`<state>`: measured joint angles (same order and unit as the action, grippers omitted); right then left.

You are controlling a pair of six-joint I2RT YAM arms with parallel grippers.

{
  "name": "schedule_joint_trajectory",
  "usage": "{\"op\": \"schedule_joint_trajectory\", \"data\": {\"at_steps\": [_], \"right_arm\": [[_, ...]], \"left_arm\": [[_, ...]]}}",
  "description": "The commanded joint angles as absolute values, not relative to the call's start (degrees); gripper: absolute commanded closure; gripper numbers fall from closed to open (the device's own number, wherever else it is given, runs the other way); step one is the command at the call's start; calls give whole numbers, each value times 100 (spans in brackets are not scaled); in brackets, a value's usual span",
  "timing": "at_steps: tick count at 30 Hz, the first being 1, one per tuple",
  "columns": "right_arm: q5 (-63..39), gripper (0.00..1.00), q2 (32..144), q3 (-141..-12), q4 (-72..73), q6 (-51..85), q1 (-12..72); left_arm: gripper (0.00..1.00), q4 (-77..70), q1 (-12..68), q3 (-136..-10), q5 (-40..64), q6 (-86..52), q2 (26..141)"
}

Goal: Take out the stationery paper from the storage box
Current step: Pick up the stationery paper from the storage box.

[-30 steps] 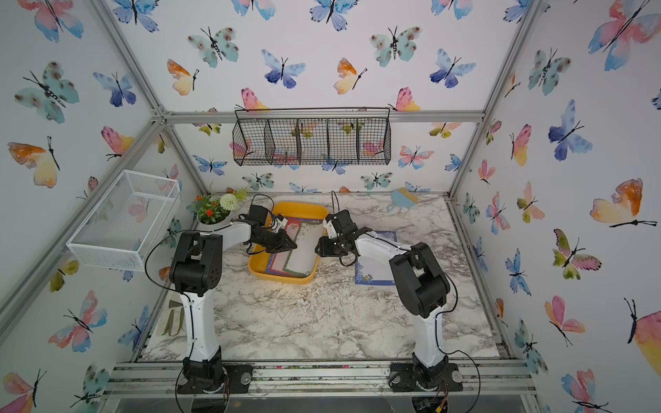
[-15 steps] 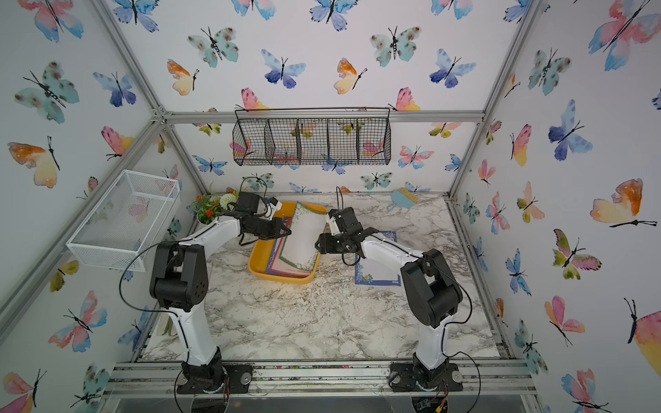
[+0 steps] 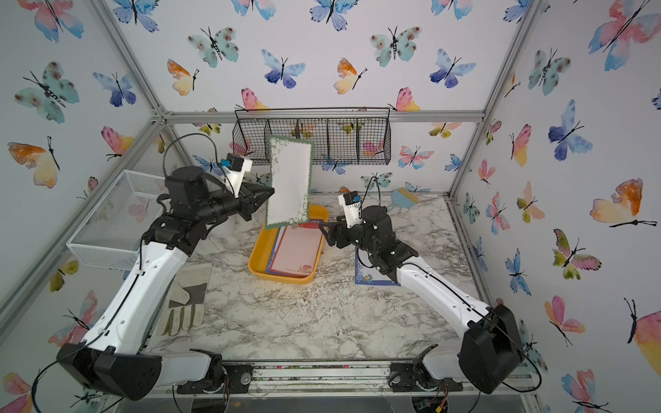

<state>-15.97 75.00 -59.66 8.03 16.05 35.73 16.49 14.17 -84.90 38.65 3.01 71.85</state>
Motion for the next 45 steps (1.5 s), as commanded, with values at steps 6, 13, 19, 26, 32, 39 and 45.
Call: {"op": "schedule_joint_trajectory", "data": {"at_steps": [6, 13, 19, 26, 32, 39, 45], "right_arm": [[-2552, 11, 6468, -5466, 2375, 747, 3597], [-2543, 10, 6455, -5998, 2106, 363, 3595], [-2440, 11, 6586, -6486, 1897, -48, 3595], [-2531, 17, 7050, -7189, 1686, -476, 3595], [-2479, 22, 7214, -7369, 1712, -725, 3569], [-2675, 35, 7227, -7310, 1883, -511, 3438], [-2672, 53, 7146, -7157, 2105, -321, 3387]], "left_arm": [[100, -94, 1429, -8129, 5141, -594, 6504], [100, -440, 1436, -8316, 5350, -1388, 7046], [100, -914, 1433, -8295, 5443, -1661, 7304], [100, -1359, 1430, -8359, 5657, -1912, 7531], [100, -2201, 1407, -8170, 5998, -2461, 7584], [100, -3048, 1371, -7874, 6161, -3095, 7731], [100, -3576, 1347, -7572, 6193, -3421, 7756]]}}
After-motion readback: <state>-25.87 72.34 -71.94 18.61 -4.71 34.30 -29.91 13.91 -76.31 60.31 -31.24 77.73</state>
